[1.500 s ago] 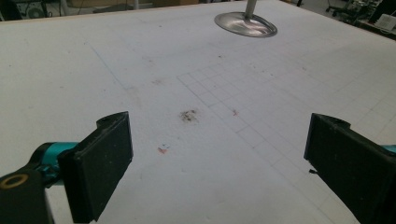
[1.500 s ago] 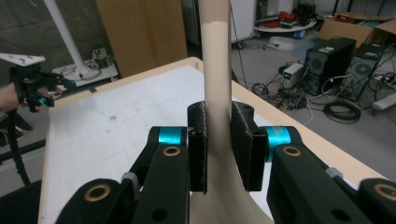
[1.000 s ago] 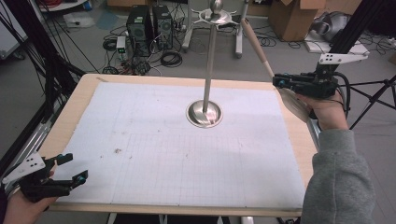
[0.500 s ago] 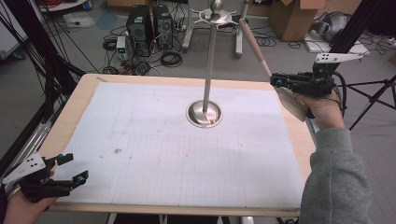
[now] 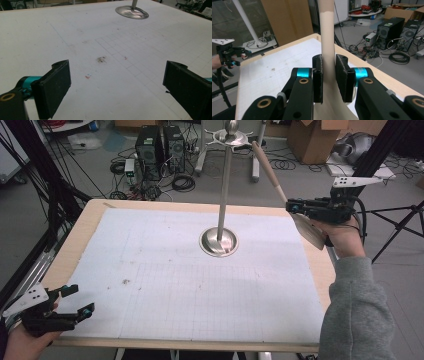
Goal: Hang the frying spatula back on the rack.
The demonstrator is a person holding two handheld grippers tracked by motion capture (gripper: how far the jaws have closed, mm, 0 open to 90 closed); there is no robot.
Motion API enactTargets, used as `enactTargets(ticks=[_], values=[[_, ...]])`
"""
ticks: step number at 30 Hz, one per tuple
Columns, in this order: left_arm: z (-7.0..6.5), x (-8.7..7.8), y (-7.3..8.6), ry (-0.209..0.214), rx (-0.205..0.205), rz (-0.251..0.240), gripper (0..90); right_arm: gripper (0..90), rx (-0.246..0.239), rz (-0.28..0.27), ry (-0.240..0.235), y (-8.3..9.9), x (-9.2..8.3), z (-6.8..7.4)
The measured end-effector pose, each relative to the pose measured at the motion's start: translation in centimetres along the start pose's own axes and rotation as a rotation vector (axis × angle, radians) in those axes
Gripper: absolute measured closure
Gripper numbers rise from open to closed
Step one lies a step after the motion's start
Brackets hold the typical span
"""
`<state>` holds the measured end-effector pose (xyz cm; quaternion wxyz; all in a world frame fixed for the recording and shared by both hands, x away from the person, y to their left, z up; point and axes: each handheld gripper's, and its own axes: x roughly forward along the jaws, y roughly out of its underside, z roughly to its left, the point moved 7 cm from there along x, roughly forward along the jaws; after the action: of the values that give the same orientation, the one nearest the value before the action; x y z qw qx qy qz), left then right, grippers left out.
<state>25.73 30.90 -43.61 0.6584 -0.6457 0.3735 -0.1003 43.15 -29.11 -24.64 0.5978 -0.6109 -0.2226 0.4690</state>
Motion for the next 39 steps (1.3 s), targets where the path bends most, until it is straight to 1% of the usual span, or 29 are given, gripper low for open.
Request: enactTargets(ticks=[5, 9, 13, 15, 17, 21, 26, 27, 39], values=[[0.0, 0.0, 0.0, -0.001, 0.0, 0.002, 8.2, 77.0, 0.011, -0.002, -0.004, 0.0, 0.1, 0.1], [0.0, 0.0, 0.0, -0.001, 0.0, 0.003, 8.3, 77.0, 0.002, 0.0, -0.003, 0.0, 0.3, 0.1], [0.0, 0.0, 0.1, 0.0, -0.001, 0.004, 8.2, 77.0, 0.009, 0.002, -0.006, 0.1, 0.6, 0.1], [0.0, 0.1, 0.1, 0.0, 0.0, 0.003, 8.2, 77.0, 0.003, 0.005, -0.003, 0.1, 0.7, 0.1], [0.0, 0.1, 0.1, 0.0, -0.001, 0.003, 8.2, 77.0, 0.006, 0.009, -0.008, 0.2, 0.9, 0.2], [0.0, 0.1, 0.1, 0.001, -0.002, 0.004, 8.2, 77.0, -0.001, 0.016, -0.004, 0.2, 1.4, 0.2], [0.0, 0.1, 0.1, 0.0, -0.003, 0.003, 8.2, 77.0, 0.007, 0.026, -0.002, 0.4, 2.0, 0.3], [0.0, 0.1, 0.1, 0.0, -0.003, 0.003, 8.2, 77.0, 0.001, 0.023, 0.0, 0.4, 2.1, 0.2], [-0.1, 0.0, 0.0, 0.0, 0.0, 0.003, 8.2, 77.0, 0.004, 0.04, 0.001, 0.7, 3.3, 0.4]])
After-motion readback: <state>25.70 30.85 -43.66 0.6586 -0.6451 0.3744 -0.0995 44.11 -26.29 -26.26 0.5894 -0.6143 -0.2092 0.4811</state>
